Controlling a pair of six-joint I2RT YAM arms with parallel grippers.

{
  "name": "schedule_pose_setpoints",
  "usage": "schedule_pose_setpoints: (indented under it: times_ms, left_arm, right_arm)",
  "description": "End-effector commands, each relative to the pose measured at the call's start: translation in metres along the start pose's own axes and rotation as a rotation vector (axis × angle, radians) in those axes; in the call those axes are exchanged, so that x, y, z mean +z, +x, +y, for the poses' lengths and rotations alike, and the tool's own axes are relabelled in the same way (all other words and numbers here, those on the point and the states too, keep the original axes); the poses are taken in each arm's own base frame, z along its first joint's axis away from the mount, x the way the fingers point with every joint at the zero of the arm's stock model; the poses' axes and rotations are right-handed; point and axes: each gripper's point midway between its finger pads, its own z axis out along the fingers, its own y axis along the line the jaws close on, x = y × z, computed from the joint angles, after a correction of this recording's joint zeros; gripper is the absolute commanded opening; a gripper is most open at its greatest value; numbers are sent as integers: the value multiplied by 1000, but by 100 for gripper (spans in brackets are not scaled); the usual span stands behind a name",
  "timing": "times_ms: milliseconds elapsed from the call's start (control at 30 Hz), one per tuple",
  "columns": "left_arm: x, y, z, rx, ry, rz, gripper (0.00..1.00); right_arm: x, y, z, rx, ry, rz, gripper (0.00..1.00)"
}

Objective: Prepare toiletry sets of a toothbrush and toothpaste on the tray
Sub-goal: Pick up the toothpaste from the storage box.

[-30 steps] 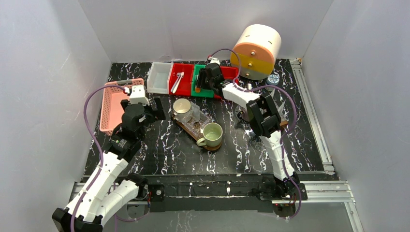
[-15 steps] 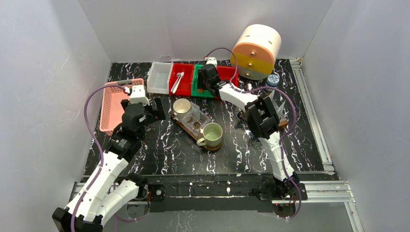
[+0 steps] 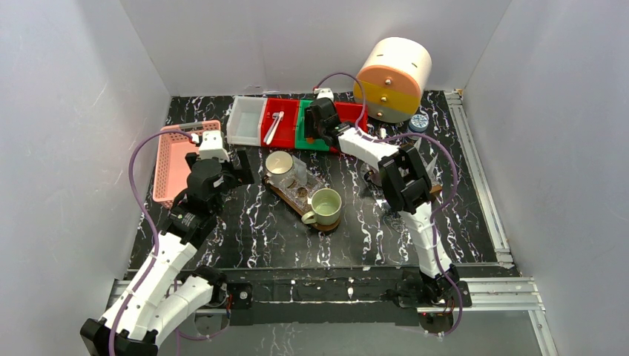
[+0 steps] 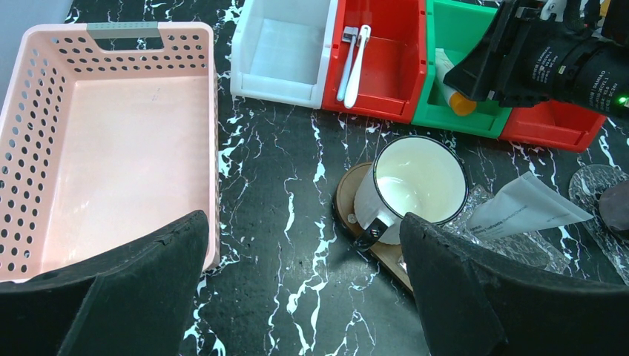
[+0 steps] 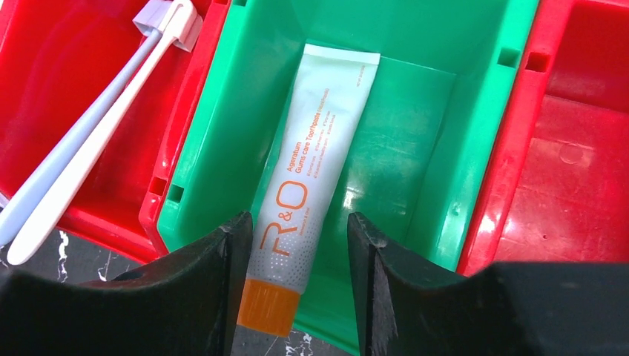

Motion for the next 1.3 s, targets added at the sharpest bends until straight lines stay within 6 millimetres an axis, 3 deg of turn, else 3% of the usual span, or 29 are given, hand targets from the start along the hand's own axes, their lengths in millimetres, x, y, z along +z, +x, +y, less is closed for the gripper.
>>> schedule_pose_setpoints:
  times_ms: [0,233,433,833,1000,1267]
  left_arm:
    - [0,-3,2,-5,-9,-17,98]
    - [1,-3,2,-6,-8,-16,98]
    - [0,-3,2,-5,-11,-16,98]
    - [0,-4,3,-10,-12,-19,98]
    - [-2,-6,4,-21,-16,-24,98]
    - [-5,-11,5,-61,-28,-38,99]
  right_arm:
    - [4,11,5,10,-23,48,59]
    - [17,28,-4,16,18,88,59]
    - [11,11,-3,22,17,29,52]
    - [-33,-44,5,10,-40,-129,24]
    - [-55,-61,5,10,-55,-192,3]
    - [-96,-82,4,17,-101,-297,1]
